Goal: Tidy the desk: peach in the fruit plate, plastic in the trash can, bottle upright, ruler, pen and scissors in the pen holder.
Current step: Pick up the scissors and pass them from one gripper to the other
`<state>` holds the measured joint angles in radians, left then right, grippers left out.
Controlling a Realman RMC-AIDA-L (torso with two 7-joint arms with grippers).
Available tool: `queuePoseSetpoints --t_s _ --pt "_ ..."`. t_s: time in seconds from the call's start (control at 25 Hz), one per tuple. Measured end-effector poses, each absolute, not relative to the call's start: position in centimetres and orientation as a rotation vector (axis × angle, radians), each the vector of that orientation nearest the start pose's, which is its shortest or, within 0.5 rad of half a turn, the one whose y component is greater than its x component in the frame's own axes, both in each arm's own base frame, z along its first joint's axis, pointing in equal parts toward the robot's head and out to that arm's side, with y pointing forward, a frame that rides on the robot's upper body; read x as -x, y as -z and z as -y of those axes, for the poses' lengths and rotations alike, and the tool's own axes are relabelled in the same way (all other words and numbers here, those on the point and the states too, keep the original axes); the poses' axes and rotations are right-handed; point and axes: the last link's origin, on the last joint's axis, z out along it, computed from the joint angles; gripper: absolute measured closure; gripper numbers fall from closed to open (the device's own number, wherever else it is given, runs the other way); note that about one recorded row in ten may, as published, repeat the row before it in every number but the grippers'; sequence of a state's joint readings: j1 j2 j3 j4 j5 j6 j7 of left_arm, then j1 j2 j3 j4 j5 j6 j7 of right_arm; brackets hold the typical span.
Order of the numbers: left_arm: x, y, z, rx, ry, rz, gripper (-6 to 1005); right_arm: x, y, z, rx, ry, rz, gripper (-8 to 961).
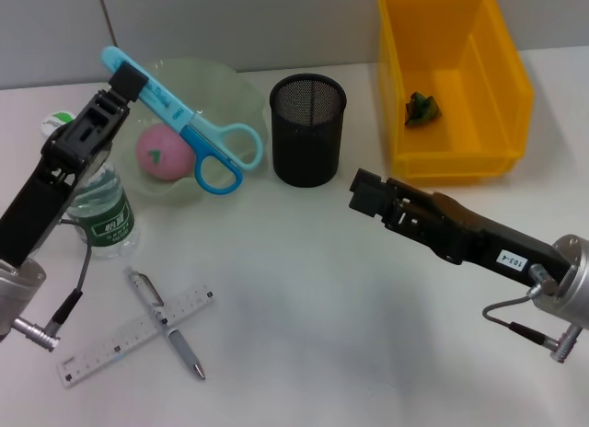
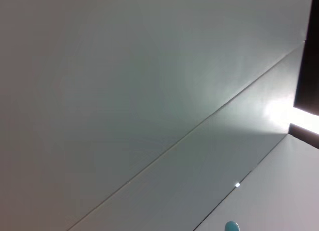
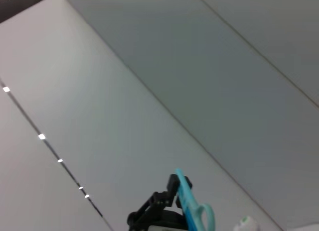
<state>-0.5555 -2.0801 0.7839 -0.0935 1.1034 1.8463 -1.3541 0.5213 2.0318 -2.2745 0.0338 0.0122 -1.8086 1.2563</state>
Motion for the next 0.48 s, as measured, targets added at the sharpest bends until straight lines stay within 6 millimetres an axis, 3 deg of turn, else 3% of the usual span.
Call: queuePoseSetpoints --t_s 0.48 --pt "23.61 2.42 -28.65 1.912 1.943 1.268 904 -25.85 3.53 -26.5 2.356 -1.566 -1.241 396"
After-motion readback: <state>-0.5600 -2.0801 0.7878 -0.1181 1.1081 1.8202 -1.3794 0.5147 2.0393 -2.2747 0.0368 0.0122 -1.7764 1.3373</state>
